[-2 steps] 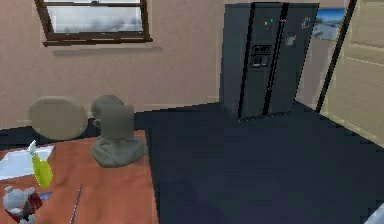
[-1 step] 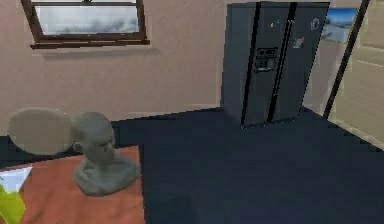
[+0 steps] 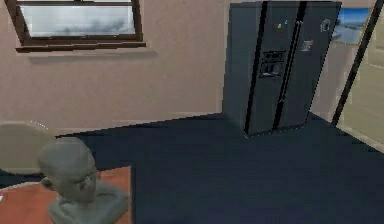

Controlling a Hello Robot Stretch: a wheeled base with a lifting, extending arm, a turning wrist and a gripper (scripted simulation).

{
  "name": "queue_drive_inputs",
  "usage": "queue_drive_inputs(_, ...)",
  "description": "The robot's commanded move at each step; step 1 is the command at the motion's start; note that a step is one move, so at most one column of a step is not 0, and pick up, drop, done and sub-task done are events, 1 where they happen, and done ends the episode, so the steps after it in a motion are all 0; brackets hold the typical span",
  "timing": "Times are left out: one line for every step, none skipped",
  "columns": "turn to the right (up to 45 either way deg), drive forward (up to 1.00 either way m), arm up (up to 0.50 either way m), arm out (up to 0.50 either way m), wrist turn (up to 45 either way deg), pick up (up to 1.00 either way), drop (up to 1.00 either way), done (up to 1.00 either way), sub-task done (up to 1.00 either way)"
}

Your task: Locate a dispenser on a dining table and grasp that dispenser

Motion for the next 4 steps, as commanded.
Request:
queue_drive_inputs(24.0, 0.00, 0.00, 0.00, 0.0, 0.00, 0.00, 0.00, 0.00)
queue_drive_inputs(0.0, 0.50, 0.00, 0.00, 0.0, 0.00, 0.00, 0.00, 0.00)
queue_drive_inputs(45.0, 0.00, 0.00, 0.00, 0.0, 0.00, 0.00, 0.00, 0.00)
queue_drive_inputs(45.0, 0.00, 0.00, 0.00, 0.0, 0.00, 0.00, 0.00, 0.00)
